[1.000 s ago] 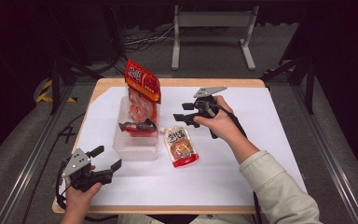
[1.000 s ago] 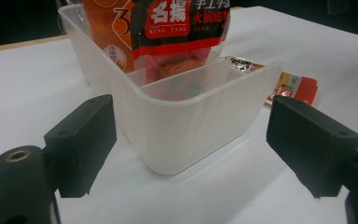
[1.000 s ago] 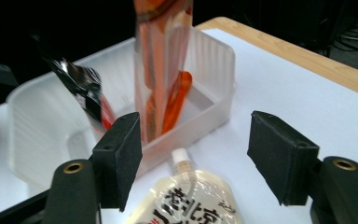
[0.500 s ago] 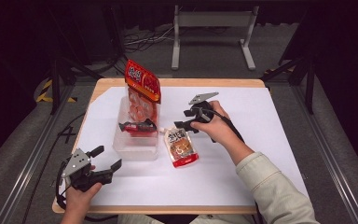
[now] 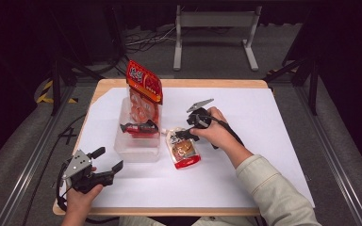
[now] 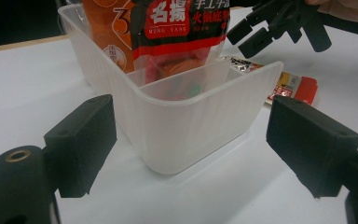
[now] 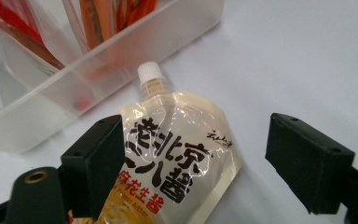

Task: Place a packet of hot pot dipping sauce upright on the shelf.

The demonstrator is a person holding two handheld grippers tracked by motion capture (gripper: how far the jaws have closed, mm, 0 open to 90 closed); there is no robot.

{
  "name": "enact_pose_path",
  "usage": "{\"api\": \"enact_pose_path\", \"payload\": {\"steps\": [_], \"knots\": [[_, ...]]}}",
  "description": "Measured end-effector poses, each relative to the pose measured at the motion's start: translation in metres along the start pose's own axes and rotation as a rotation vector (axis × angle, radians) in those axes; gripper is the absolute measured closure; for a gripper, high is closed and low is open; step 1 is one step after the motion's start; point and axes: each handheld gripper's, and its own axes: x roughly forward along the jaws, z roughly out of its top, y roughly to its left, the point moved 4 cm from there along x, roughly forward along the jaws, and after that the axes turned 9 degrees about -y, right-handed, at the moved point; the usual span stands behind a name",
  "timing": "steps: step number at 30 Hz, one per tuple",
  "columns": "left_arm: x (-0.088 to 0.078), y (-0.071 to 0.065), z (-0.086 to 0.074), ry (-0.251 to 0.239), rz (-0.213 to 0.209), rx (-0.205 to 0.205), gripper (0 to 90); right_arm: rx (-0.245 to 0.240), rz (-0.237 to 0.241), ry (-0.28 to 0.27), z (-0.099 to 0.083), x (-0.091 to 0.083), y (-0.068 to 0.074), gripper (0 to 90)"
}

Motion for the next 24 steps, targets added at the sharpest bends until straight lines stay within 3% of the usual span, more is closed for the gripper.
{"api": "enact_pose_path", "payload": {"steps": [7, 16, 24], "knots": [[0.0, 0.0, 0.0, 0.0, 0.0, -0.001, 16.7, 0.005, -0.005, 0.039, -0.007, 0.01, 0.002, 18.2], [0.0, 0.001, 0.0, -0.001, 0.0, -0.004, 16.7, -0.006, -0.026, 0.051, -0.012, 0.022, 0.003, 16.3], [0.0, 0.0, 0.0, 0.001, -0.001, -0.005, 16.7, -0.053, -0.04, 0.06, -0.013, 0.024, 0.006, 15.2]]}}
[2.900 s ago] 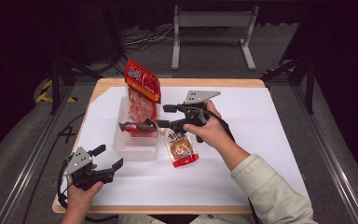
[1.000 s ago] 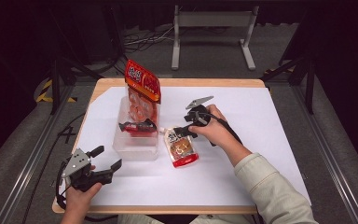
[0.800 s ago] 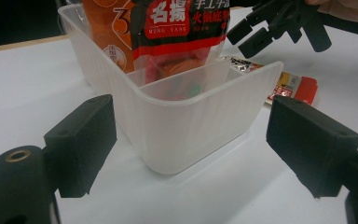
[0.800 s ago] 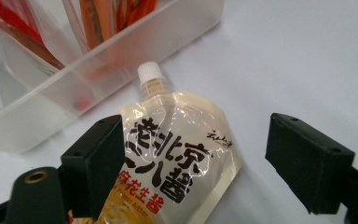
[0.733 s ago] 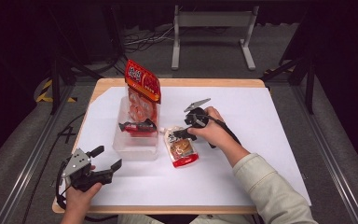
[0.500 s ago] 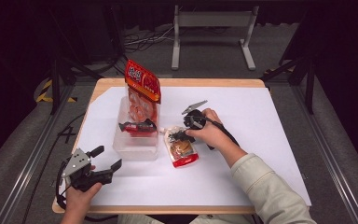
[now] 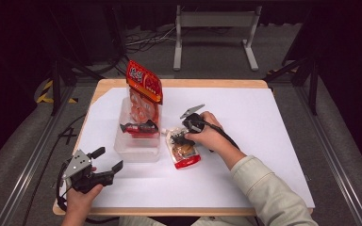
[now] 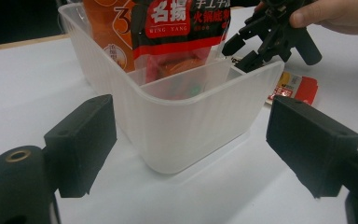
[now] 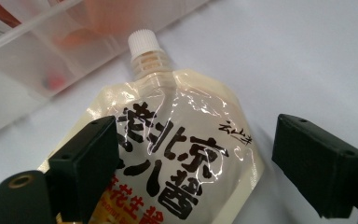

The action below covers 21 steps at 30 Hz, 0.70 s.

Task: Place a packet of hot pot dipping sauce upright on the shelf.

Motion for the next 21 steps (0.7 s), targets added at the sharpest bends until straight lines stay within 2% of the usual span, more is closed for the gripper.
{"api": "enact_pose_path", "payload": {"steps": [5, 7, 14, 19, 21], "knots": [[0.0, 0.0, 0.0, 0.0, 0.001, 0.0, 16.7, -0.011, 0.008, 0.0, 0.001, 0.0, 0.005, 21.1], [0.0, 0.0, 0.0, 0.0, 0.001, 0.0, 16.7, -0.024, 0.002, 0.006, 0.001, 0.001, 0.007, 21.8], [0.001, 0.0, 0.0, 0.001, -0.002, 0.001, 16.7, -0.022, -0.018, 0.01, 0.002, 0.0, 0.008, 29.9], [0.001, 0.0, 0.0, 0.002, -0.002, 0.001, 16.7, -0.018, -0.046, 0.02, 0.002, -0.001, 0.011, 39.0], [0.001, 0.0, 0.0, 0.002, -0.003, 0.003, 16.7, -0.012, -0.048, 0.016, 0.001, -0.002, 0.01, 46.2]]}}
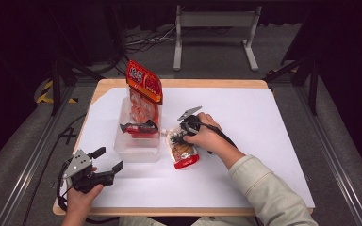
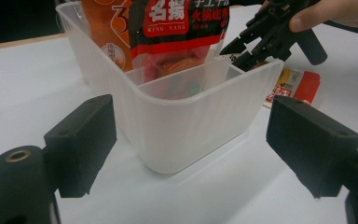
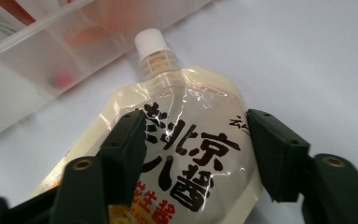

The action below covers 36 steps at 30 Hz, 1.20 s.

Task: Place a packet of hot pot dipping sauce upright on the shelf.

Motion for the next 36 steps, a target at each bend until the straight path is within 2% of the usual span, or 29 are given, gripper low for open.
{"api": "enact_pose_path", "payload": {"steps": [3, 6, 10, 13, 19, 24, 34, 36], "knots": [[0.0, 0.0, 0.0, 0.0, 0.001, 0.003, 16.7, 0.041, 0.001, -0.001, 0.0, -0.002, -0.002, 58.0], [0.0, 0.0, 0.0, 0.001, 0.001, -0.002, 16.7, 0.043, 0.003, 0.016, 0.0, -0.003, -0.001, 69.9], [-0.001, 0.0, 0.0, -0.001, 0.002, -0.001, 16.7, 0.02, 0.007, 0.043, 0.002, -0.004, 0.001, 77.3], [-0.001, 0.001, 0.0, -0.003, 0.001, -0.002, 16.7, 0.035, 0.029, 0.039, 0.003, -0.005, 0.001, 82.6], [-0.002, 0.001, 0.0, -0.002, 0.003, -0.002, 16.7, 0.051, 0.045, 0.031, 0.003, -0.007, 0.001, 85.8], [-0.002, 0.001, 0.0, -0.001, 0.004, -0.002, 16.7, 0.073, 0.068, -0.003, 0.004, -0.012, -0.001, 86.3], [-0.002, 0.0, 0.0, -0.003, 0.005, -0.001, 16.7, 0.1, 0.105, -0.089, 0.018, -0.041, -0.003, 86.4], [-0.002, 0.0, 0.0, -0.002, 0.006, -0.001, 16.7, 0.126, 0.125, -0.122, 0.021, -0.048, -0.004, 86.4]]}}
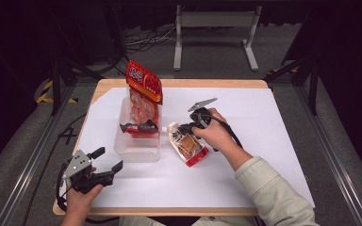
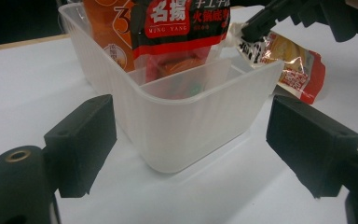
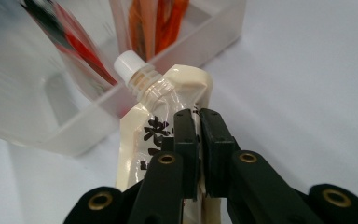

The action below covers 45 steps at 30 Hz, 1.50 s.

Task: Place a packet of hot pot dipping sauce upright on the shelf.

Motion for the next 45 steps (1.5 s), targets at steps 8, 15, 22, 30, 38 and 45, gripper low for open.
{"api": "enact_pose_path", "payload": {"steps": [8, 15, 22, 30, 38, 45], "knots": [[0.0, 0.0, 0.0, 0.001, 0.0, 0.0, 16.7, -0.045, 0.006, -0.069, 0.011, -0.017, 0.008, 86.1], [0.0, 0.0, 0.0, 0.002, 0.001, -0.001, 16.7, -0.077, 0.02, -0.146, 0.022, -0.031, 0.018, 85.6], [0.0, 0.0, 0.0, 0.001, 0.001, 0.0, 16.7, -0.11, 0.023, -0.221, 0.029, -0.041, 0.026, 85.4], [0.0, 0.0, 0.0, -0.001, 0.0, 0.0, 16.7, -0.14, 0.034, -0.324, 0.038, -0.053, 0.034, 85.5], [0.0, 0.0, 0.0, 0.0, 0.001, 0.001, 16.7, -0.164, 0.035, -0.395, 0.042, -0.06, 0.04, 85.7], [0.0, 0.0, 0.0, 0.0, 0.002, 0.0, 16.7, -0.17, 0.047, -0.419, 0.045, -0.064, 0.045, 85.7]]}}
